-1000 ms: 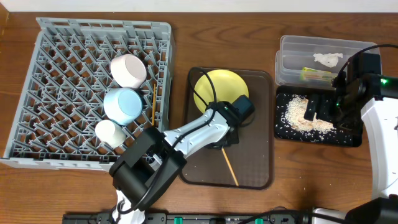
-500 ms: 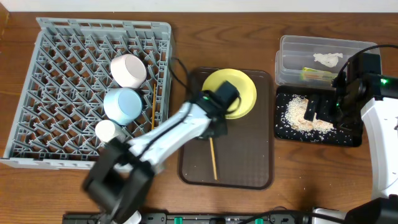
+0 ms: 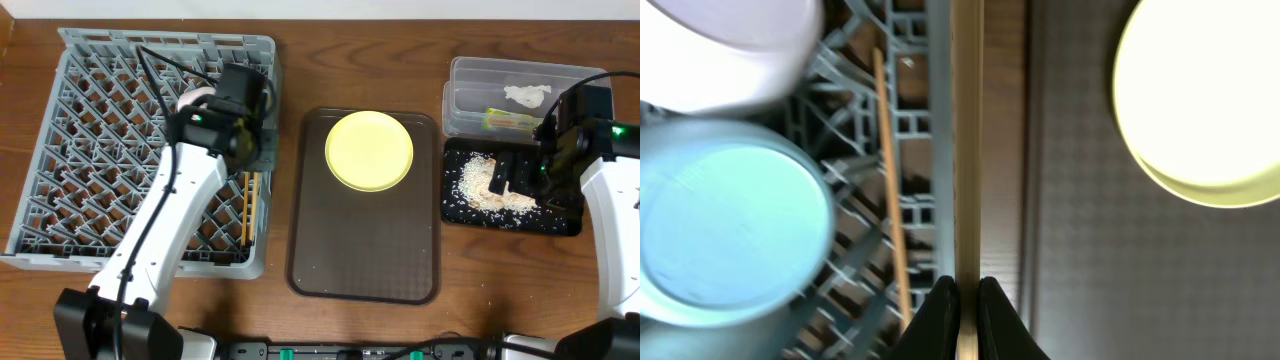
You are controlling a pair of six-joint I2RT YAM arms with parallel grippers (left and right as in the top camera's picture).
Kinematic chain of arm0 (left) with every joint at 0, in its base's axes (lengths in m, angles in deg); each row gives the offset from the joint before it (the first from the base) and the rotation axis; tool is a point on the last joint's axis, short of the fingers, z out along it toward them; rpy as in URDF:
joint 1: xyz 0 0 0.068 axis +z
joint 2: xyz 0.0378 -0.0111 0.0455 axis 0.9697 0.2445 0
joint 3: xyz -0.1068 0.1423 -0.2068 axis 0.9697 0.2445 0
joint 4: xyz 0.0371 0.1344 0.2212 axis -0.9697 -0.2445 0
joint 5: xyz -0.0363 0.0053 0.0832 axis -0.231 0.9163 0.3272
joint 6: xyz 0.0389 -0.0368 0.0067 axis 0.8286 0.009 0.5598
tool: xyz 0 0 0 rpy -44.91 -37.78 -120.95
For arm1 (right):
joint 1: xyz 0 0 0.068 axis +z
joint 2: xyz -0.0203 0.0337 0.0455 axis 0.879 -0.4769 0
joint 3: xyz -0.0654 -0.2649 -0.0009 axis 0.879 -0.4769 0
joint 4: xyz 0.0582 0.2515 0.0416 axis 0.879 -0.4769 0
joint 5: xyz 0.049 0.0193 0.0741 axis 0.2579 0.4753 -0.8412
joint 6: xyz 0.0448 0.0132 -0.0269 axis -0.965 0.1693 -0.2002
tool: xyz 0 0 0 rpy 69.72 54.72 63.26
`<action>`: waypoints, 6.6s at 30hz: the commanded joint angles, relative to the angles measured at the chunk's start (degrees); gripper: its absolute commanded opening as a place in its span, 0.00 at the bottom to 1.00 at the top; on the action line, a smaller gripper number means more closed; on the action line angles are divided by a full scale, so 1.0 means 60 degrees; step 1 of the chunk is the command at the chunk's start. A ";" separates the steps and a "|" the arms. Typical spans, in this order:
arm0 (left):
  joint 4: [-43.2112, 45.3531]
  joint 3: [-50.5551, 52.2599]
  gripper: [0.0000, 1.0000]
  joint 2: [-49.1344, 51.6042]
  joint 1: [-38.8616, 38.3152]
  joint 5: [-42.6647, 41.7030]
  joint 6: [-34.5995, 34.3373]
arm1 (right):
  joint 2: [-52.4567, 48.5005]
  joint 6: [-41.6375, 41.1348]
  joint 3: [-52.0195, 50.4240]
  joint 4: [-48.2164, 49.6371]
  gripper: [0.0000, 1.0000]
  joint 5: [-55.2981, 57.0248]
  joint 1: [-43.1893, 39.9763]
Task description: Sort waste into correct bins and load items into the dishwasher
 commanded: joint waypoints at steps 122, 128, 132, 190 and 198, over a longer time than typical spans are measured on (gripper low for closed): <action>0.2860 -0.0029 0.08 0.1741 -0.4386 0.3876 0.1883 | 0.0175 -0.0033 0.0168 -0.0157 0.98 0.0062 -0.0033; 0.2911 -0.0029 0.08 0.0918 -0.3508 0.2339 0.1537 | 0.0175 -0.0033 0.0164 -0.0157 0.98 0.0062 -0.0033; 0.3144 -0.0029 0.08 0.0444 -0.2918 0.1158 0.0987 | 0.0175 -0.0033 0.0164 -0.0160 0.98 0.0062 -0.0033; 0.4597 0.0022 0.50 0.3923 -0.5187 0.0204 0.3228 | 0.0175 -0.0033 0.0164 -0.0222 0.99 0.0062 -0.0033; 0.4634 0.0022 0.51 0.4798 -0.5187 0.0885 0.3224 | 0.0175 -0.0033 0.0168 -0.0222 0.99 0.0062 -0.0033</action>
